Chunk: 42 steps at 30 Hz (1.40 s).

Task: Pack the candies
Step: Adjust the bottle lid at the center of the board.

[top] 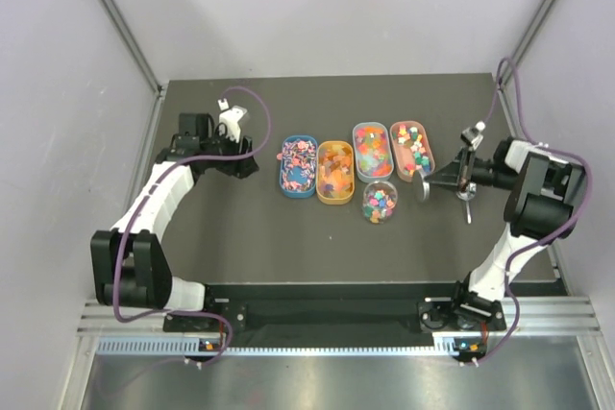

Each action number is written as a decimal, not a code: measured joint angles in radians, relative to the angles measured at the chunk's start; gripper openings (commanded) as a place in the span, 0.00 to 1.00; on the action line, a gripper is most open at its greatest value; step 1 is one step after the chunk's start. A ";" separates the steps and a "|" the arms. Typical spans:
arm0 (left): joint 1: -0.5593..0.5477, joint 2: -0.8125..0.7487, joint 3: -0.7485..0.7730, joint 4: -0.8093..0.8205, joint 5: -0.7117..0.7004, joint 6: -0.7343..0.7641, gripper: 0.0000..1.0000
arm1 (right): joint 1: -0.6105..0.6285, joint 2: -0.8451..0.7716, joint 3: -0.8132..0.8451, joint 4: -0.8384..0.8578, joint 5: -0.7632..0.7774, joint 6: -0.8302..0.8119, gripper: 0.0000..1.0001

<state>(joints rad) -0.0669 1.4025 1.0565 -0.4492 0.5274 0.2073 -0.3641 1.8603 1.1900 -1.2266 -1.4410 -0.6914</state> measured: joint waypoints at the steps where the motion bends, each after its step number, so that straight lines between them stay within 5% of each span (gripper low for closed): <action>1: 0.000 -0.006 -0.007 0.000 0.000 0.000 0.58 | -0.002 0.019 -0.036 0.030 -0.002 0.054 0.03; 10: 0.000 -0.039 -0.039 -0.004 0.000 0.002 0.58 | -0.016 0.076 -0.096 0.102 0.009 0.212 0.01; 31: 0.000 -0.016 -0.039 0.011 0.004 0.001 0.58 | -0.066 0.216 -0.016 -0.118 0.189 0.019 0.08; 34: 0.000 -0.016 -0.039 0.011 0.003 0.001 0.58 | -0.066 0.216 0.009 -0.135 0.220 -0.008 0.19; 42: 0.000 -0.019 -0.053 0.016 0.004 0.001 0.58 | -0.072 0.214 0.056 -0.145 0.251 -0.120 0.23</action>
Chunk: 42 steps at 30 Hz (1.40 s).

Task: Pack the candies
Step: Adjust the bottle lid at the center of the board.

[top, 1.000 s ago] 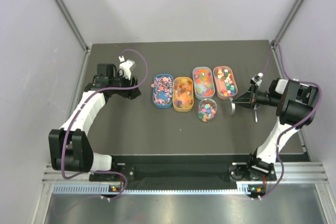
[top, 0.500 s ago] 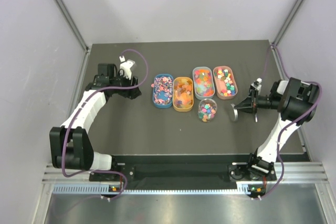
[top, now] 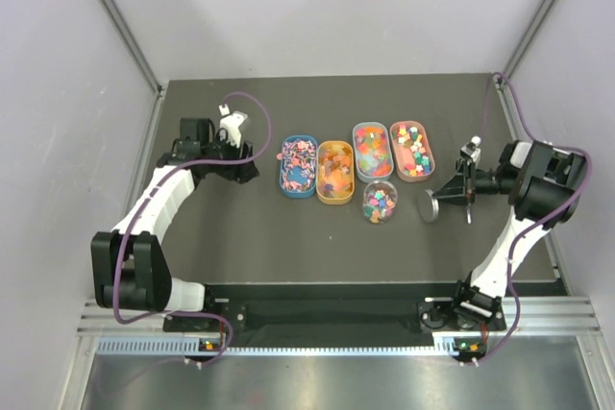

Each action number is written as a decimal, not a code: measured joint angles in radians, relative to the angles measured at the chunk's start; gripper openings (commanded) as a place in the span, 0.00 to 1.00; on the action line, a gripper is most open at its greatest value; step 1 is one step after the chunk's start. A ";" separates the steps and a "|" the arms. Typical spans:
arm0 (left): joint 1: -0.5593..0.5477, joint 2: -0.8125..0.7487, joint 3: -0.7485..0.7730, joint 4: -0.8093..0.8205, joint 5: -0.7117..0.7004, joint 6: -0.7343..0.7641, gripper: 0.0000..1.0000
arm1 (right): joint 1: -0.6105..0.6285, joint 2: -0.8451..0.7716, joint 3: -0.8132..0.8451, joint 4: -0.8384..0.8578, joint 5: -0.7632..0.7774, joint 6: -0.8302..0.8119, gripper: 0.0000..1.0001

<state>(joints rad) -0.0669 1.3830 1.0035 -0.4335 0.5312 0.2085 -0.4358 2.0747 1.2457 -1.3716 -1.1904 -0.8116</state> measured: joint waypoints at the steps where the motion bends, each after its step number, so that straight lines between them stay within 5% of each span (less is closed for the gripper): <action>1: 0.000 0.000 -0.002 0.000 0.000 0.000 0.59 | -0.004 -0.001 0.000 -0.002 0.004 -0.008 0.24; 19: 0.000 -0.001 -0.004 0.015 -0.006 0.018 0.59 | -0.039 -0.074 0.151 0.018 0.260 -0.172 0.36; 21: 0.000 -0.004 -0.004 0.015 -0.006 0.023 0.59 | -0.031 -0.110 0.167 0.022 0.299 -0.216 0.44; 22: 0.000 -0.006 -0.004 0.015 -0.005 0.026 0.59 | -0.023 -0.143 0.175 0.023 0.332 -0.243 0.63; 26: 0.000 -0.006 -0.004 0.016 -0.005 0.026 0.59 | 0.031 -0.270 0.176 0.025 0.408 -0.389 0.99; 33: 0.000 -0.025 -0.027 0.021 -0.007 0.026 0.60 | 0.125 -0.473 0.097 0.023 0.492 -0.713 1.00; 42: 0.010 -0.049 -0.071 0.014 -0.032 0.031 0.60 | 0.257 -0.480 0.005 0.087 0.655 -0.899 1.00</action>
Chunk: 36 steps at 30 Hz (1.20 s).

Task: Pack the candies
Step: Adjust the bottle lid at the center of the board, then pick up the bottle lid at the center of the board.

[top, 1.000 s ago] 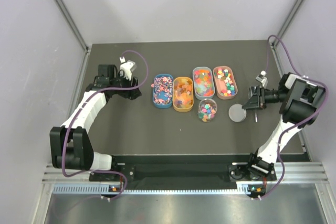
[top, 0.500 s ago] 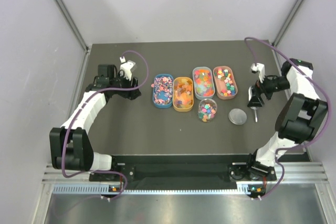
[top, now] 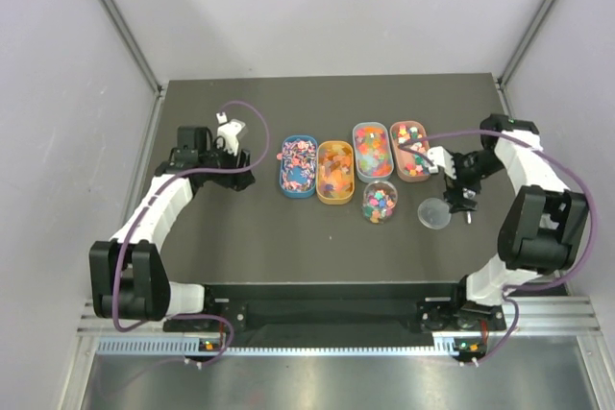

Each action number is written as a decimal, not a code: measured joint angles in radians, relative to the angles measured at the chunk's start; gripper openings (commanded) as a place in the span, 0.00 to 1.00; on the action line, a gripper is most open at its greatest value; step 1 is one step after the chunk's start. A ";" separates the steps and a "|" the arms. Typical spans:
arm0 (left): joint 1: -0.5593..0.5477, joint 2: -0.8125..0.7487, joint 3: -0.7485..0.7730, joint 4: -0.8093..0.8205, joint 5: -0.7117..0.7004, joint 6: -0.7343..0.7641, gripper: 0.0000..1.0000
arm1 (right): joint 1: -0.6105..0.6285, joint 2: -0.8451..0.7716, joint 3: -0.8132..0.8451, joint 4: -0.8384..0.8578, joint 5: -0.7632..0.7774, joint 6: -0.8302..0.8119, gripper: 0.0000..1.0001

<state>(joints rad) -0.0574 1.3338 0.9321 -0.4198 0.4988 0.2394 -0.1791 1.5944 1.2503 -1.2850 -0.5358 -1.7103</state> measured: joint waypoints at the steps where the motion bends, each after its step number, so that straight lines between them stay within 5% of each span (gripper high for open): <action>1: 0.004 -0.002 -0.005 0.000 -0.001 0.000 0.60 | 0.013 0.009 -0.002 0.011 0.015 -0.009 1.00; 20: 0.137 -0.041 -0.047 -0.003 -0.010 0.003 0.60 | 0.112 0.261 0.001 0.142 0.163 -0.102 1.00; 36: 0.140 -0.037 -0.047 0.002 -0.009 0.003 0.60 | 0.159 0.200 -0.091 0.146 0.169 -0.130 1.00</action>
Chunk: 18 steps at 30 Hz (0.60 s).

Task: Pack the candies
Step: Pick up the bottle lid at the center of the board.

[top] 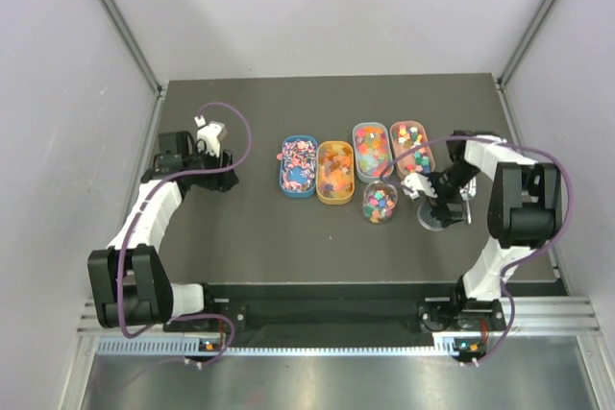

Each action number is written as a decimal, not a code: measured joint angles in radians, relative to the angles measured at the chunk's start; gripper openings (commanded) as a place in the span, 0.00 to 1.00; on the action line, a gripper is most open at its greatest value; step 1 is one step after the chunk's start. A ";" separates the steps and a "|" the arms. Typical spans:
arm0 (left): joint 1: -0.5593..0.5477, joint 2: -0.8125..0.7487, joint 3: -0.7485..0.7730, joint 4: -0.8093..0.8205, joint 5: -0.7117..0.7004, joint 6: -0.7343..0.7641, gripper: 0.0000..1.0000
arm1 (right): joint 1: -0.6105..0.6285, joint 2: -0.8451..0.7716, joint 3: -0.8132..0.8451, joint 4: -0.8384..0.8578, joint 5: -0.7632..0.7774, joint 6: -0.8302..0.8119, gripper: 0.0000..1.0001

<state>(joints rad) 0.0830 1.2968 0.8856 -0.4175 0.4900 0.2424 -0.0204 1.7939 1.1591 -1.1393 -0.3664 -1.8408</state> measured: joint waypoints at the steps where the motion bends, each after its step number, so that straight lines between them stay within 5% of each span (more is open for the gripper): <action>1: 0.000 0.002 0.000 0.001 0.000 0.000 0.60 | 0.000 -0.010 -0.012 0.006 0.000 0.000 1.00; 18: 0.001 0.015 0.000 0.007 -0.001 -0.004 0.61 | 0.057 -0.133 -0.173 0.180 0.027 0.066 1.00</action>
<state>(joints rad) 0.0837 1.3121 0.8856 -0.4107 0.4892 0.2382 0.0364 1.6608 0.9863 -0.9588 -0.3397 -1.7752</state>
